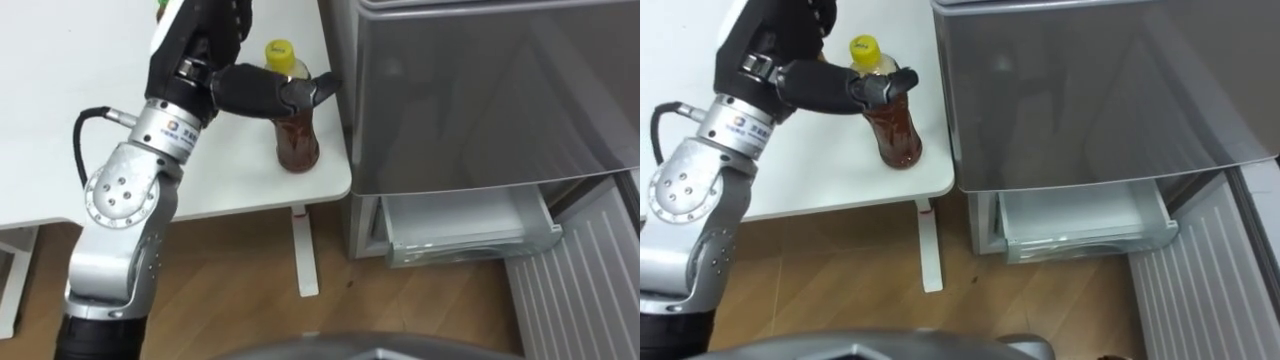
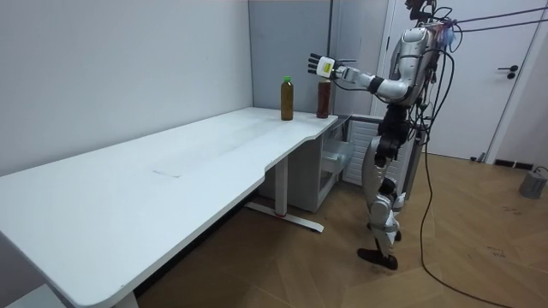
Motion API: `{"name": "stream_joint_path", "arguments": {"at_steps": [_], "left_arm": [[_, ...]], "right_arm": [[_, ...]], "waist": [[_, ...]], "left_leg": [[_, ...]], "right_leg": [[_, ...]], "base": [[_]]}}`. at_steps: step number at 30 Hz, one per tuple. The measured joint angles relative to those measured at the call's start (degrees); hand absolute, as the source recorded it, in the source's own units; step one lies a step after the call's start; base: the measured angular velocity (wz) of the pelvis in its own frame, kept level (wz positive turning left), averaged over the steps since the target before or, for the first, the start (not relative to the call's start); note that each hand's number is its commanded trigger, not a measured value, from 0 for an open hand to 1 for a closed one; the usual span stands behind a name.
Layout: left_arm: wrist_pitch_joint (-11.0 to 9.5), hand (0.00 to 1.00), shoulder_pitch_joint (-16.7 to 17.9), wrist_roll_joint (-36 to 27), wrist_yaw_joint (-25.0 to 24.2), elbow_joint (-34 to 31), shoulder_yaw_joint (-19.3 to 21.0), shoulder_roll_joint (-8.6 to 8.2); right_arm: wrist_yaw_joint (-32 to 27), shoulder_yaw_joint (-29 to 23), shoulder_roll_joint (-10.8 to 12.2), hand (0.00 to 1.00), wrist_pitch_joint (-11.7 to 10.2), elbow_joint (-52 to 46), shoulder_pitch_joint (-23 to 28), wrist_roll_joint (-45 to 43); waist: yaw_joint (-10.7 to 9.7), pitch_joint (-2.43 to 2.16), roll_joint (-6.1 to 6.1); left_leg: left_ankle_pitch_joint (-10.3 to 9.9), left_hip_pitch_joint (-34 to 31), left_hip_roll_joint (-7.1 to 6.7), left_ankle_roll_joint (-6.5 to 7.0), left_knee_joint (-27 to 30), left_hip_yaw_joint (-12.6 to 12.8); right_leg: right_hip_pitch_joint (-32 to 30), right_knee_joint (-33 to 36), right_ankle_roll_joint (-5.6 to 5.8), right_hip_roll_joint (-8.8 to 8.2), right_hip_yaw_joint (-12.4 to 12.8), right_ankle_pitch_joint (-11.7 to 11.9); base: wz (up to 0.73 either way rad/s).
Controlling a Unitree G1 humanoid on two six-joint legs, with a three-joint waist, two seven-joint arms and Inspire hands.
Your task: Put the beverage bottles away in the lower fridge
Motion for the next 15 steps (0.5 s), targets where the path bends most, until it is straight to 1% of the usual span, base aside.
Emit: {"name": "stream_joint_path", "arguments": {"at_steps": [2,5,10,15], "left_arm": [[0.19,0.00,0.00,0.00,0.06,0.08,0.00,0.19],[0.20,0.00,0.00,0.01,0.07,0.08,0.00,0.20],[0.20,0.00,0.00,0.00,0.22,0.15,-0.49,0.20],[0.28,0.00,0.01,0.01,0.56,2.09,-1.55,0.20]], "right_arm": [[-0.07,0.08,0.00,0.00,-0.03,-0.01,-0.01,-0.01],[-0.11,0.84,-0.05,0.00,-0.01,-0.02,-0.02,-0.04],[-0.19,1.00,-0.06,0.00,0.02,0.00,-0.05,0.05],[-0.98,1.52,-0.06,0.00,0.05,0.05,-0.06,0.05]], "waist": [[0.09,-0.16,-0.23],[0.12,-0.23,-0.36],[0.15,-0.23,-0.37],[0.19,-0.20,-0.40]], "left_leg": [[0.00,-0.01,0.03,0.00,0.01,0.26],[0.00,-0.02,0.07,0.00,0.00,0.45],[0.00,-0.06,0.08,0.00,-0.10,0.48],[0.00,-0.11,0.08,0.00,-0.10,0.54]], "right_leg": [[0.01,-0.01,0.00,-0.01,0.00,0.00],[0.00,-0.03,0.00,-0.01,0.01,0.00],[-0.02,-0.08,0.00,-0.01,-0.07,0.00],[-0.03,-0.11,0.00,-0.01,-0.11,0.00]], "base": [[0.00],[0.00],[0.00],[0.00]]}}
